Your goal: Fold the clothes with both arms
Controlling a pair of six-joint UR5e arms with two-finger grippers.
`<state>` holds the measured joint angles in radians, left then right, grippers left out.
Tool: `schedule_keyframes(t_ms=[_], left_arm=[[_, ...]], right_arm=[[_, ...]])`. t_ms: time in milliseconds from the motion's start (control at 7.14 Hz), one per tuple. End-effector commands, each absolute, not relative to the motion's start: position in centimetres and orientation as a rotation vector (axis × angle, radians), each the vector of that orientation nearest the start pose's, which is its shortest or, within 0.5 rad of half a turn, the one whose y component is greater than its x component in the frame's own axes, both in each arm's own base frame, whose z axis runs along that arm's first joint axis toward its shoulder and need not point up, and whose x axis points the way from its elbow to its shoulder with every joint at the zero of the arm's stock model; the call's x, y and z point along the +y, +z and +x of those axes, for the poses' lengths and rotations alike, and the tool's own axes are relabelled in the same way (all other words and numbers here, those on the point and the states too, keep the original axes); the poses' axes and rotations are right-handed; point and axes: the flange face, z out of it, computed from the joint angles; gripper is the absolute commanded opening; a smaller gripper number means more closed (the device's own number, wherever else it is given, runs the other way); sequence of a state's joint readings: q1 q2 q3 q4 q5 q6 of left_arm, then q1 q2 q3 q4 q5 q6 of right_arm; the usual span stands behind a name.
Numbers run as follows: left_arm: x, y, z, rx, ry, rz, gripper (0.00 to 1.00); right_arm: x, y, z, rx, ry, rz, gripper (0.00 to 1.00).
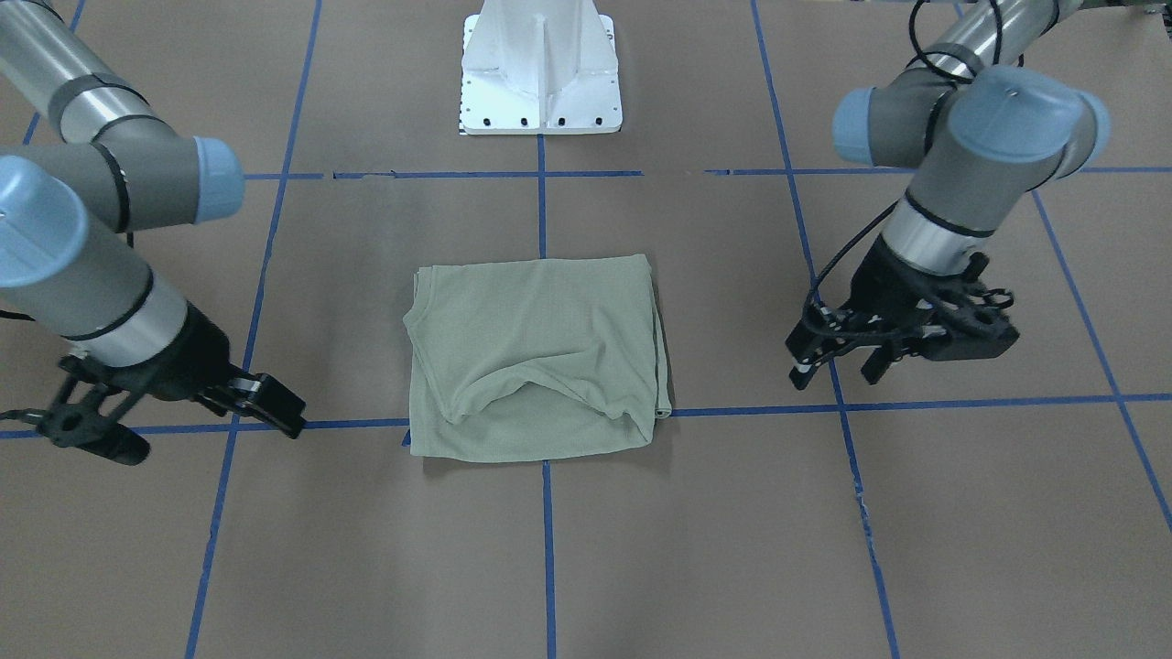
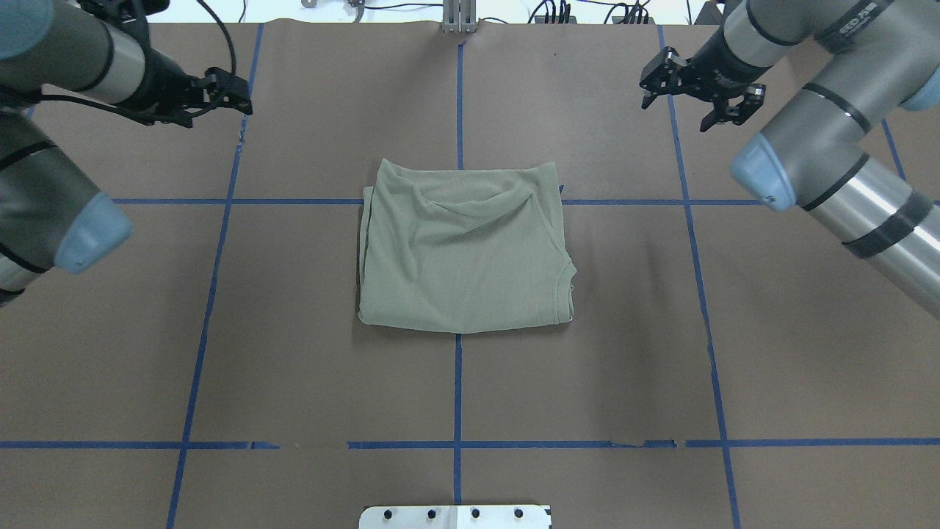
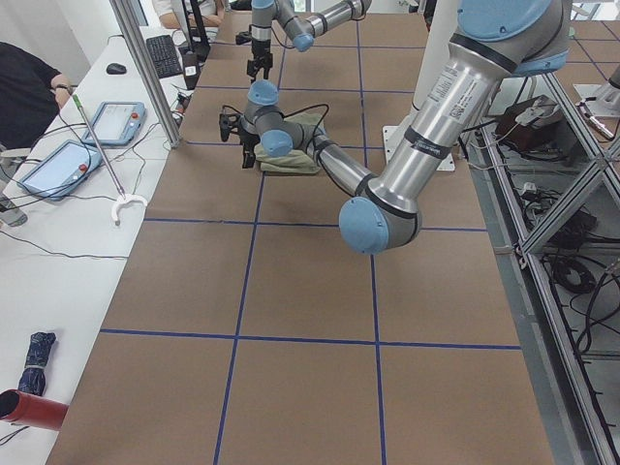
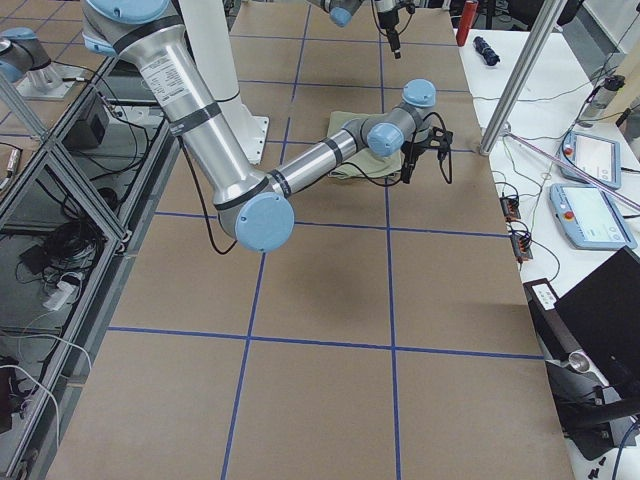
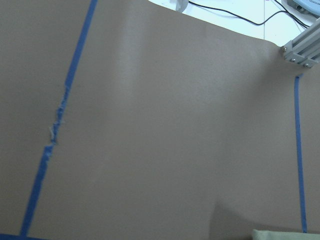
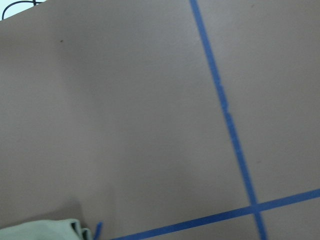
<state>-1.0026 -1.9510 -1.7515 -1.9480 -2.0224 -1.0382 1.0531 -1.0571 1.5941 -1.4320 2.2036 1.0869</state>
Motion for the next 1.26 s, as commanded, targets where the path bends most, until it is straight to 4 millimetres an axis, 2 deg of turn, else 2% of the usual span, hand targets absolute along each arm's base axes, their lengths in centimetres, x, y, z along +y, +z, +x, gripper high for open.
schedule_keyframes(t_ms=[0, 140, 280, 420, 560, 701, 841, 981, 1121], left_arm=[[-55.8, 35.8, 14.6, 0.778, -0.061, 0.421, 1.0], [-55.6, 38.7, 10.0, 0.73, -0.016, 0.407, 1.0], [-54.6, 42.3, 5.5, 0.657, 0.123, 0.447, 1.0], [-53.1, 46.8, 2.0, 0.583, 0.254, 0.45, 1.0], [-49.9, 51.6, -3.6, 0.579, 0.299, 0.429, 1.0], [-47.0, 54.6, -5.2, 0.602, 0.362, 0.418, 1.0], [-46.2, 55.2, -5.6, 0.603, 0.349, 0.406, 1.0], [-47.1, 57.7, -5.5, 0.599, 0.334, 0.364, 1.0], [-48.0, 61.4, -5.5, 0.595, 0.325, 0.318, 1.0]], right_arm=[[-60.9, 38.7, -17.3, -0.786, 0.144, 0.085, 1.0], [-60.0, 42.6, -12.8, -0.752, 0.08, 0.105, 1.0], [-58.7, 47.2, -7.9, -0.748, 0.004, 0.111, 1.0], [-56.5, 51.4, -3.9, -0.747, -0.066, 0.114, 1.0], [-52.7, 56.8, 0.4, -0.729, -0.104, 0.101, 1.0], [-50.2, 59.0, 3.2, -0.747, -0.14, 0.107, 1.0], [-49.1, 59.8, 3.9, -0.815, -0.12, 0.093, 1.0], [-49.5, 60.5, 3.9, -0.811, -0.129, 0.1, 1.0], [-49.0, 60.6, 4.6, -0.805, -0.128, 0.133, 1.0]])
